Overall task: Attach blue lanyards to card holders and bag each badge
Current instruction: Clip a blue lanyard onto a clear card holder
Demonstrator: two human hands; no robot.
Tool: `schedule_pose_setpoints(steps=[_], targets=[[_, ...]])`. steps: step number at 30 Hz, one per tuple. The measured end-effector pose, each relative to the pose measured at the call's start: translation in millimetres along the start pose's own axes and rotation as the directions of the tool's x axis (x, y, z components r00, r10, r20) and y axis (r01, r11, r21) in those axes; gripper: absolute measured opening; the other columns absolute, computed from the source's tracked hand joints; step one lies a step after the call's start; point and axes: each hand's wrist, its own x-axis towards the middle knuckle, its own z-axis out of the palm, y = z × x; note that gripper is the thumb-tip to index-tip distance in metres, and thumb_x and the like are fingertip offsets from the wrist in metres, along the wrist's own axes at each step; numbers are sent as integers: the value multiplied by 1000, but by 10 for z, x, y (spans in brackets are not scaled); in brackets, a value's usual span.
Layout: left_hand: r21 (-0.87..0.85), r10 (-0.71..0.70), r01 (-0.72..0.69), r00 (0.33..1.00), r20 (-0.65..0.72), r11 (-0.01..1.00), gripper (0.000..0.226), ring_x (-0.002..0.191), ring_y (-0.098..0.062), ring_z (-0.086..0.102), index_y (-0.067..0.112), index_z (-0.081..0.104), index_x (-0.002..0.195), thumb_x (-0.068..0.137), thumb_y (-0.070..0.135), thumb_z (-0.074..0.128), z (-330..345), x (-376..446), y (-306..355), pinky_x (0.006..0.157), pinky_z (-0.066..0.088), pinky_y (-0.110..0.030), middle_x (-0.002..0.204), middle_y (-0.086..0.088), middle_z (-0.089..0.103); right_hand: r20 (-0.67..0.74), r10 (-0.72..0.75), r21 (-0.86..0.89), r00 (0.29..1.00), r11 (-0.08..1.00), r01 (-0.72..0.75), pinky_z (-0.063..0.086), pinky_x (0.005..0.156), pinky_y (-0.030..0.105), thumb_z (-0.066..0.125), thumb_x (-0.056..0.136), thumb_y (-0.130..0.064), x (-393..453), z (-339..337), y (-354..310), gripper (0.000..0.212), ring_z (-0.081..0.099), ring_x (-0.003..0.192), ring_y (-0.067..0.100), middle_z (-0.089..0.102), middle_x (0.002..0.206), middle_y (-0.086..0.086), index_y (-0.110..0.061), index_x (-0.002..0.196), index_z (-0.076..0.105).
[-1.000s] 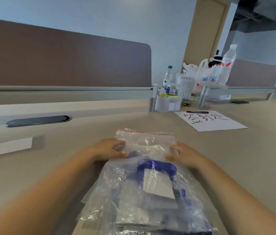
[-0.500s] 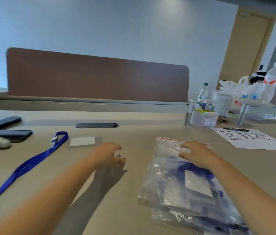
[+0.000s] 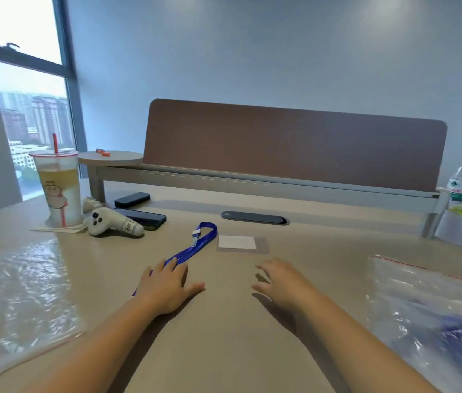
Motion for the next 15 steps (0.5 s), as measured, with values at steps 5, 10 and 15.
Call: schedule_pose_setpoints(steps=[5,10,15], targets=[[-76,6,-11,998,-68,997,65,134,-18,31,22,28,139,87,60,34,-30,167,-141,112,21,-40,146,0,34,-93,-43,31,995,998,46,34,108,36,48,89,-41,428,188,-132,59,35,131,23,31,147,4,-18,139,29],[-64,-75,63,975,-207,996,56,121,-18,44,20,34,135,90,54,32,-117,320,-295,106,28,-37,131,-1,50,-114,4,29,993,1000,-1,29,108,34,42,91,-43,789,272,-101,60,31,134,22,29,149,4,-15,142,24],[-161,-91,56,971,-221,985,55,116,-19,48,15,35,135,91,46,42,-125,669,-289,92,43,-30,132,-5,48,-187,-39,-103,982,994,20,38,91,34,36,92,-46,936,372,-67,41,46,115,21,54,127,-1,-22,123,49]])
